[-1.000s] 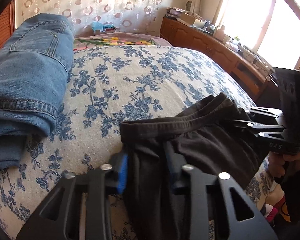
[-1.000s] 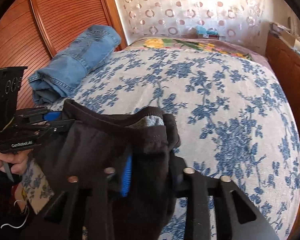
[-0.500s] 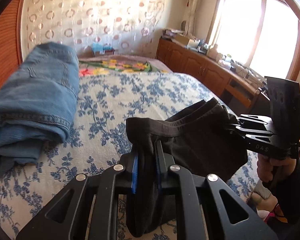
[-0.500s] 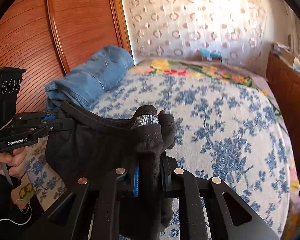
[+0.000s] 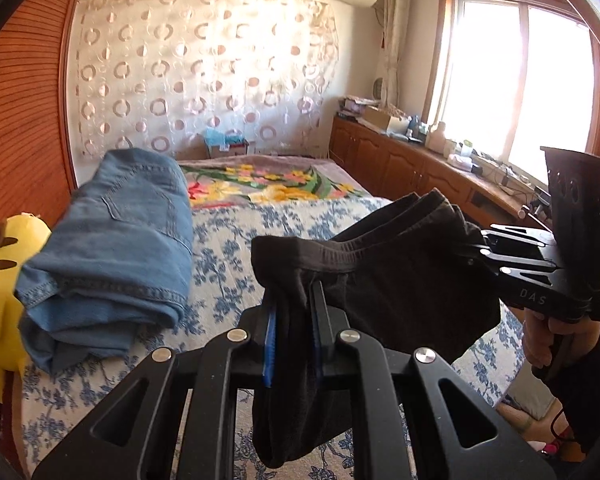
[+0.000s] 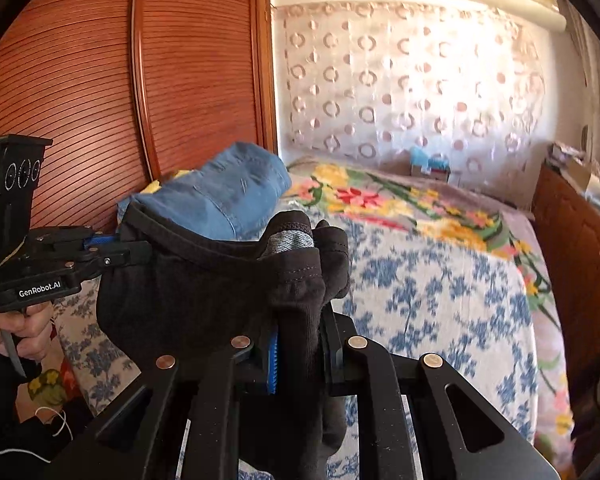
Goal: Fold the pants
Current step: 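Lift the folded black pants with both tools and carry them toward the jeans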
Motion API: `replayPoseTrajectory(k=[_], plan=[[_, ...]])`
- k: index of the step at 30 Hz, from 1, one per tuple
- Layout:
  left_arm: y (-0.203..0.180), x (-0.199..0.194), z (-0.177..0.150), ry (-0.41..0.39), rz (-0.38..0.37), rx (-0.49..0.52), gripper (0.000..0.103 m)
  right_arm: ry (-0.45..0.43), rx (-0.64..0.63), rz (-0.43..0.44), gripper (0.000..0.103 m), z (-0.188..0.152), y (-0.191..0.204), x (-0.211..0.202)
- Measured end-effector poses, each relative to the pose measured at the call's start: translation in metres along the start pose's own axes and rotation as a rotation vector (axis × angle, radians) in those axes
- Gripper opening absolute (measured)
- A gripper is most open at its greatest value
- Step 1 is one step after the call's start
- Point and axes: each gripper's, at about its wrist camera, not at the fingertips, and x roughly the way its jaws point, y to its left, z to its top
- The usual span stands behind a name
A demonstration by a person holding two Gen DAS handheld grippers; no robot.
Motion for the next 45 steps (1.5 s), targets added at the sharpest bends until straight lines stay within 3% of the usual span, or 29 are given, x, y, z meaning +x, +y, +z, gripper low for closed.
replayPoseTrajectory(k=[13,27,45], plan=[[0.020,-0.022,0.008,-0.067,0.055,-0.017,0.015,-0.039,-0.070,0.025,0.015,0.029,0.008,0.006],[0.070,-0.027,0.011,-0.115,0.149,-0.110,0.015,-0.032,-0.174,0.120,0.015,0.094,0.006,0.094],[0.138,0.002,0.035,-0.132,0.243,-0.210,0.015,0.030,-0.359,0.159,0.015,0.170,0.004,0.195]])
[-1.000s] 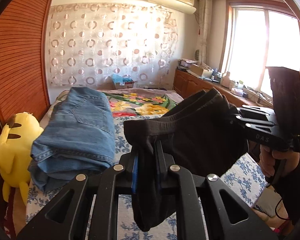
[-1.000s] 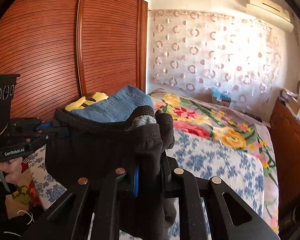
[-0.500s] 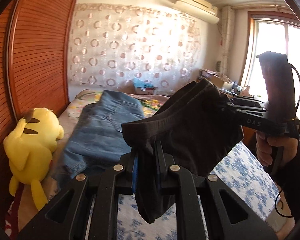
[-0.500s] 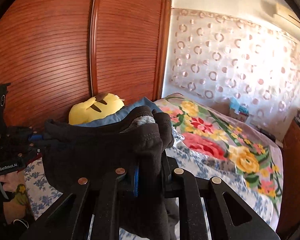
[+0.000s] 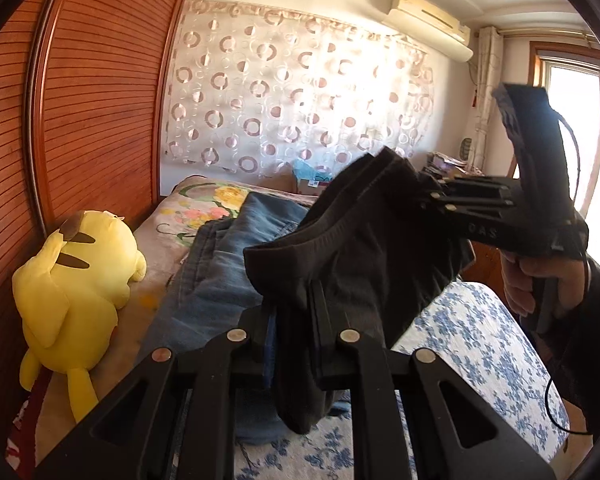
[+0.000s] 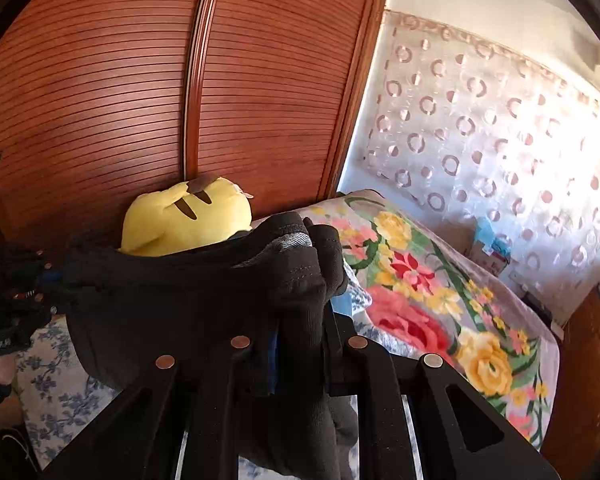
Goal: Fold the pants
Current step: 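Lift the folded black pants with both tools and carry them toward the jeans, then lower the black pants onto the jeans stack and open both tools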
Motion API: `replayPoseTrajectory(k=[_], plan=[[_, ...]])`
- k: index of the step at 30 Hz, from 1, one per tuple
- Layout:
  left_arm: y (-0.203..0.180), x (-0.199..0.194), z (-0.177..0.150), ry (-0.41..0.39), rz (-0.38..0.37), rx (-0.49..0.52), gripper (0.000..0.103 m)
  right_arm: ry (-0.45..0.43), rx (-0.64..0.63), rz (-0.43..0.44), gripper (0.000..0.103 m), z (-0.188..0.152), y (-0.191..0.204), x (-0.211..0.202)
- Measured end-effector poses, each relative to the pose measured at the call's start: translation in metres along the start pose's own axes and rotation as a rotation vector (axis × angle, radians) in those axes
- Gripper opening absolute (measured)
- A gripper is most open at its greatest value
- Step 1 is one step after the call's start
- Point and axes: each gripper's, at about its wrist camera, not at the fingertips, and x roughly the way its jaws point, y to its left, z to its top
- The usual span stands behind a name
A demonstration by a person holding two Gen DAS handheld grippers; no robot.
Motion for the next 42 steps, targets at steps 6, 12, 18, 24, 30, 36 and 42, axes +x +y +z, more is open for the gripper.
replayPoseTrajectory(k=[6,12,18,24,30,36,42], plan=[[0.017,0.015,0.002,0.019,0.024,-0.032,0.015,0.040,-0.055,0.029,0.016,0.022,-0.002,0.046],[0.030,0.022,-0.001,0.036,0.052,-0.046,0.015,0.062,-0.080,0.066,0.016,0.038,-0.002,0.079],[0.038,0.023,-0.005,0.056,0.079,-0.065,0.015,0.059,-0.063,0.121,0.019,0.051,-0.005,0.109],[0.044,0.026,-0.010,0.095,0.092,-0.079,0.022,0.028,0.078,0.105,0.047,0.044,-0.029,0.107],[0.039,0.016,-0.014,0.079,0.113,-0.039,0.062,0.010,0.158,0.079,0.047,0.012,-0.050,0.080],[0.029,0.009,-0.011,0.060,0.108,-0.016,0.068,0.029,0.235,0.040,0.047,-0.023,-0.054,0.071],[0.022,0.019,-0.015,0.088,0.095,0.012,0.068,0.002,0.299,0.064,0.047,-0.032,-0.045,0.061]])
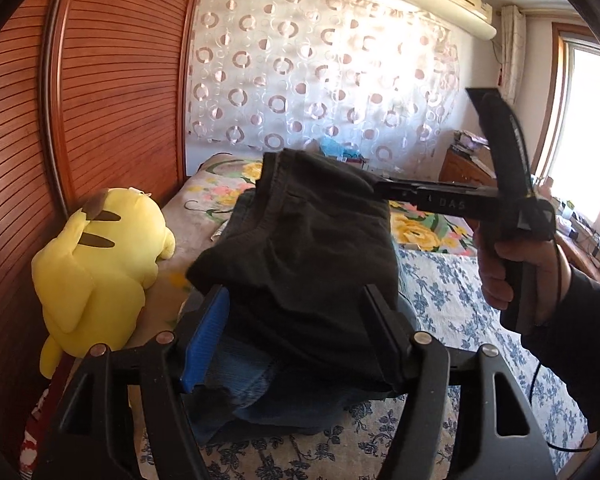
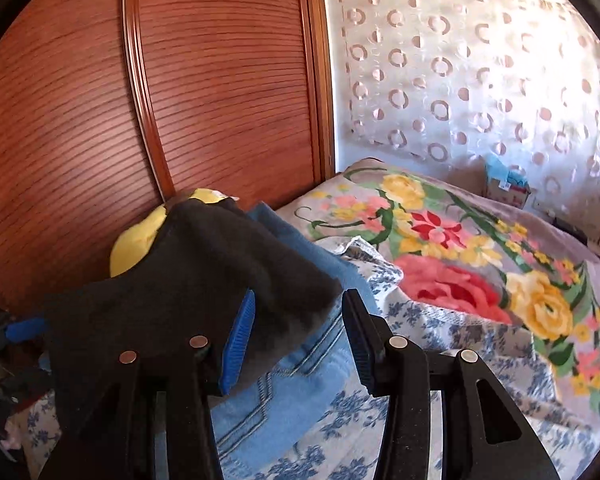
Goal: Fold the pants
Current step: 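Lower the black pants onto the jeans stack and open both tools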
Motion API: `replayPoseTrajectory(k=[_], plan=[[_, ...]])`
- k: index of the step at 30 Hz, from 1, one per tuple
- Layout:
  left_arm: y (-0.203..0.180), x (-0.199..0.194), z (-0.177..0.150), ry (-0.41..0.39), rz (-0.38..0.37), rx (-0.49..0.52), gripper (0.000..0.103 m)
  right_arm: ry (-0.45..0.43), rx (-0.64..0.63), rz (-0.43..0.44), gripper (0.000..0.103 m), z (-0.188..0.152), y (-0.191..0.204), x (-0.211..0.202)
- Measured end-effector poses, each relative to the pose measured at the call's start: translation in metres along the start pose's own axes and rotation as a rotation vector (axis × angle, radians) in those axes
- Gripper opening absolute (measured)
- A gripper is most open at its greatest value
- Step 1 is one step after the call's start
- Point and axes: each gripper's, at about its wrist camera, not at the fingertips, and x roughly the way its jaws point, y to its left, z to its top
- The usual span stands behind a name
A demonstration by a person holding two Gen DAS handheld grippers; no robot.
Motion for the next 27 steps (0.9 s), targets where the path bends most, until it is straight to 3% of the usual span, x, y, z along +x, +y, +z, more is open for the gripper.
replayPoseTrajectory(k=[5,10,13,21,27], plan=[[-0.001,0.009,-0.008,0.026,0.024,0.009,0.068,-0.013,0.011,0.040,0.047,0.002,0.010,0.004],[0.003,0.015,-0.014,0.052,0.032,0.010,0.068,0.057,0.012,-0.057,0.046,0.001,-0.003,0.033],[0.002,0.017,-0.016,0.065,0.016,0.014,0.068,0.070,0.049,-0.053,0.046,0.004,-0.008,0.041],[-0.004,0.009,-0.016,0.057,0.032,0.030,0.068,0.026,0.042,-0.062,0.046,-0.005,0.011,0.000],[-0.020,-0.001,-0.020,0.040,0.012,0.063,0.068,-0.009,0.063,-0.088,0.046,-0.036,0.023,-0.053]])
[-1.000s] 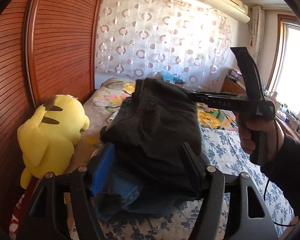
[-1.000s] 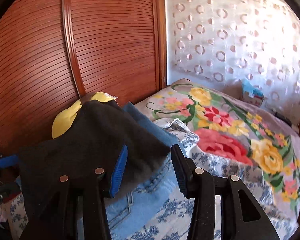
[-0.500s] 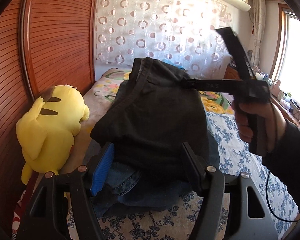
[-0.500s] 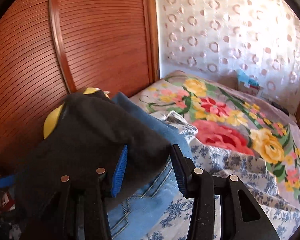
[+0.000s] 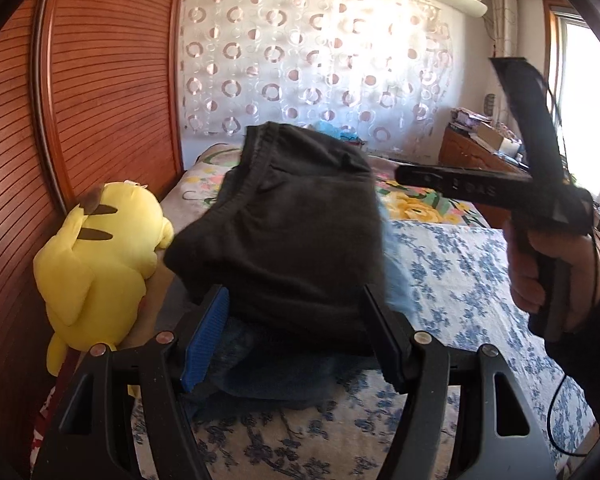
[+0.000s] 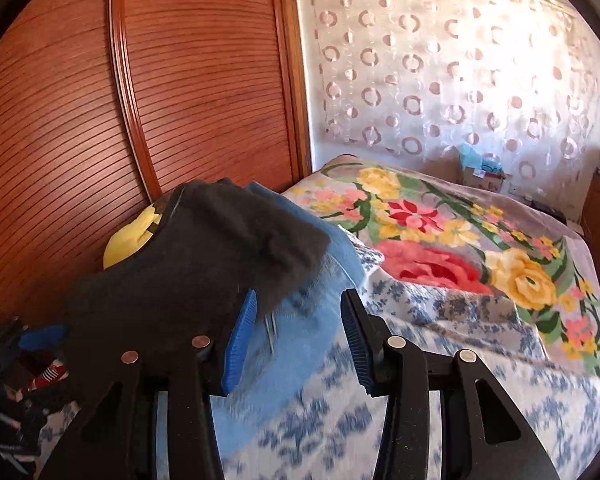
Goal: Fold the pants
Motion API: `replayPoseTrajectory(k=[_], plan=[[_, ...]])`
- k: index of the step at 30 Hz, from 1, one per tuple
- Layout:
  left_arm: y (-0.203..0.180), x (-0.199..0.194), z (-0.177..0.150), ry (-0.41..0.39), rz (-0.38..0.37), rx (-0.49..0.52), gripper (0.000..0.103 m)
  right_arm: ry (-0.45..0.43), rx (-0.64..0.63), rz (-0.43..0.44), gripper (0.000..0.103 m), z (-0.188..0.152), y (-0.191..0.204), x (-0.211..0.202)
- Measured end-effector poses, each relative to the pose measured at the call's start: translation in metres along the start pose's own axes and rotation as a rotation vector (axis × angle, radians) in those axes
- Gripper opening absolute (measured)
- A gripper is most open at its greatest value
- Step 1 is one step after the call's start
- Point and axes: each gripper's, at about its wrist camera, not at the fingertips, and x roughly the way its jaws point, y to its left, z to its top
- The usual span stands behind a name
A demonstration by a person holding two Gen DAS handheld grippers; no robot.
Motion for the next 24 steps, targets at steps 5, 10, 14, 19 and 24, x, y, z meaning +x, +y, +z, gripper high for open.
replayPoseTrajectory(k=[5,10,14,19,24], plan=[[-0.022,-0.007,-0.004,-0.007,-0.024,0.044,0.068,-0.031,0.013,-0.043,0.046,-0.030,0.001,-0.050],[-0.050,-0.017,-0.007,-0.020,-0.061,0.099,0.068,-0.055,0.037,-0.101,0.046,-0.057,0.001,-0.100],[-0.073,-0.026,-0.010,-0.040,-0.090,0.134,0.068,-0.063,0.051,-0.151,0.046,-0.080,0.012,-0.139],[-0.093,-0.034,-0.013,-0.040,-0.135,0.135,0.069,-0.083,0.082,-0.186,0.046,-0.102,0.024,-0.179],[-0.112,-0.044,-0.019,-0.054,-0.155,0.160,0.082,-0.090,0.098,-0.210,0.046,-0.118,0.031,-0.205]])
